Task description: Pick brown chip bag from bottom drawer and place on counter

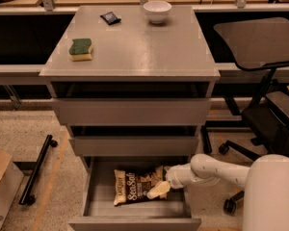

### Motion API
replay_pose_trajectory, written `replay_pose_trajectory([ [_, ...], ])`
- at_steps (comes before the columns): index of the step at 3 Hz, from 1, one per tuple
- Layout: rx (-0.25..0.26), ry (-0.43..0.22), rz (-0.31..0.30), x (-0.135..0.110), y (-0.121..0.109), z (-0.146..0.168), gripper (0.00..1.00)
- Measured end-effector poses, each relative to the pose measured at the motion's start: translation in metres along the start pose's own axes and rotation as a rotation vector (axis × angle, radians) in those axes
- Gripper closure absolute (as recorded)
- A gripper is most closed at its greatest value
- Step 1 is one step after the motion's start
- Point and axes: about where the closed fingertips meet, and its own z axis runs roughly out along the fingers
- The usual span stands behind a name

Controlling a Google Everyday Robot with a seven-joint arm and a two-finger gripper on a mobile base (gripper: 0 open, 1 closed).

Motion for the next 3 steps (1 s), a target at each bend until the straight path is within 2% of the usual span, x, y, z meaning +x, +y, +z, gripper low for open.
replay_pose_trajectory([
  [2, 0.058, -0.056, 0.072, 0.043, -0.074, 0.044, 0.00],
  [3, 0.094, -0.037, 0.101, 0.064, -0.108, 0.072, 0.00],
])
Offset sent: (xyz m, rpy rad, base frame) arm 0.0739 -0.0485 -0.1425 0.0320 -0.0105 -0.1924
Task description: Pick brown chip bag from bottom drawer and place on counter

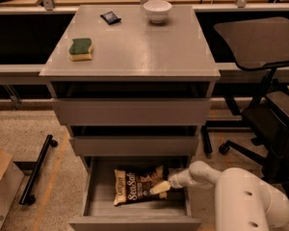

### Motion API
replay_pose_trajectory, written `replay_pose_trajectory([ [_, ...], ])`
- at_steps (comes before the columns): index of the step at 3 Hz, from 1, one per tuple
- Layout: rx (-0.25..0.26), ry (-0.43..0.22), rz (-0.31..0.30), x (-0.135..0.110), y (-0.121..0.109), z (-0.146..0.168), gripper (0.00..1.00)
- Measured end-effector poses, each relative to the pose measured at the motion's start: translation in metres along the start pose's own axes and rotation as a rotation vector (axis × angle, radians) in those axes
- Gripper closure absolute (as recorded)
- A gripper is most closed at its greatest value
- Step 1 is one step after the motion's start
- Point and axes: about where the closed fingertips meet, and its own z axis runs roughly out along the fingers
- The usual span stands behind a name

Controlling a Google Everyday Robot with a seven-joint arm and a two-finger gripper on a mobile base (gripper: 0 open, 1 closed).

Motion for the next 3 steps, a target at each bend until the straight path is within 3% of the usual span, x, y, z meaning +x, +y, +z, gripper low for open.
replay_pose_trajectory([
  [1, 0.005, 0.011, 0.030, 0.013, -0.019, 0.032, 0.00],
  [2, 0.023, 0.004, 0.018, 0.007, -0.023, 0.049, 0.17],
  [3, 0.029, 0.001, 0.026, 0.010, -0.007, 0.058, 0.41],
])
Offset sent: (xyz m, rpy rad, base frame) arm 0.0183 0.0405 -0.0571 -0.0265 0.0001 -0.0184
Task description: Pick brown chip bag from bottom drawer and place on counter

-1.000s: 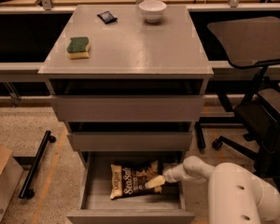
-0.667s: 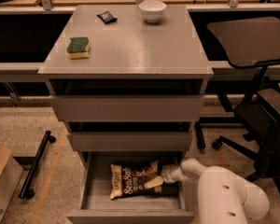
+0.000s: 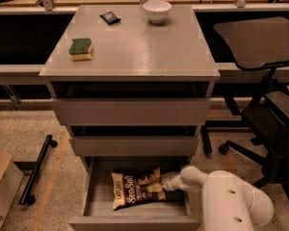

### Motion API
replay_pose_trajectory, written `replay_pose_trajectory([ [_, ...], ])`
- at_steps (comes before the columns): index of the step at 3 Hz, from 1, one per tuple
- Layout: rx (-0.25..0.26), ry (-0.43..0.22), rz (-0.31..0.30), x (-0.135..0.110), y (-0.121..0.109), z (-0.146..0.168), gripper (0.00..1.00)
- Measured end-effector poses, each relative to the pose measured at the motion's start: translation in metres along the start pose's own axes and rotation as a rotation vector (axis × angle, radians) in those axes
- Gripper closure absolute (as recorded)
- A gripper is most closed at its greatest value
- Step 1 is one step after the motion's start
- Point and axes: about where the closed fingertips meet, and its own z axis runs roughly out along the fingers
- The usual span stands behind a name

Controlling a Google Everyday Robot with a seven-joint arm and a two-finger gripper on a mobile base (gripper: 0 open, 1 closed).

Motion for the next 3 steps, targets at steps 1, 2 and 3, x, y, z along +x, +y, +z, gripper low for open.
replay_pose_trajectory([
  [1, 0.003, 0.001, 0.006, 0.002, 0.014, 0.003, 0.64],
  [2, -0.017, -0.024, 0.015, -0.002, 0.028, -0.005, 0.87],
  [3, -0.080, 0.006, 0.016, -0.017, 0.052, -0.027, 1.00],
])
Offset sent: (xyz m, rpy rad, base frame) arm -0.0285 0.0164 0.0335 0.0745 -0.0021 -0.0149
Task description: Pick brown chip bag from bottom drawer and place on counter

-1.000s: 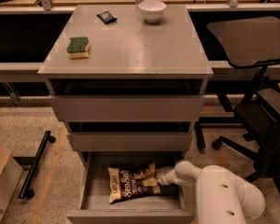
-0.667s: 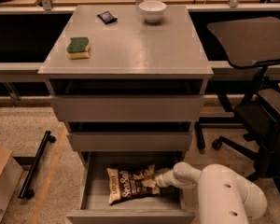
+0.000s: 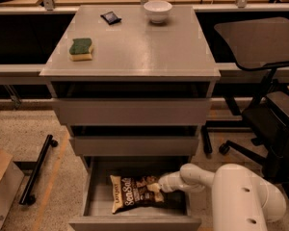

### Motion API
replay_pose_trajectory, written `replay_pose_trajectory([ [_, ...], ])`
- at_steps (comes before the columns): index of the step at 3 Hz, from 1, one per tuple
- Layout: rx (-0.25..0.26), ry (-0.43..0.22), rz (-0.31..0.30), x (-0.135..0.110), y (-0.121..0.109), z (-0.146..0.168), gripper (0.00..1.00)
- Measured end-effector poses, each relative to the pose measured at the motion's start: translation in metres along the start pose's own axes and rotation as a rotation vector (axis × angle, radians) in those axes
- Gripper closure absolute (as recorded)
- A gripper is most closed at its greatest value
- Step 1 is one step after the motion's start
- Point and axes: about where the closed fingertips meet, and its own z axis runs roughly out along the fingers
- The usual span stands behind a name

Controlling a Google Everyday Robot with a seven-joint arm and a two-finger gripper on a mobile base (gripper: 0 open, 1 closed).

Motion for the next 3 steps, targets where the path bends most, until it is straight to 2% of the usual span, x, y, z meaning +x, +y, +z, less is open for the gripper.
replay_pose_trajectory([
  [1, -0.064, 0.047, -0.001, -0.017, 0.033, -0.037, 1.00],
  [2, -0.087, 0.098, -0.008, -0.031, 0.065, -0.077, 1.00],
  [3, -0.083, 0.120, -0.049, -0.053, 0.101, -0.126, 1.00],
])
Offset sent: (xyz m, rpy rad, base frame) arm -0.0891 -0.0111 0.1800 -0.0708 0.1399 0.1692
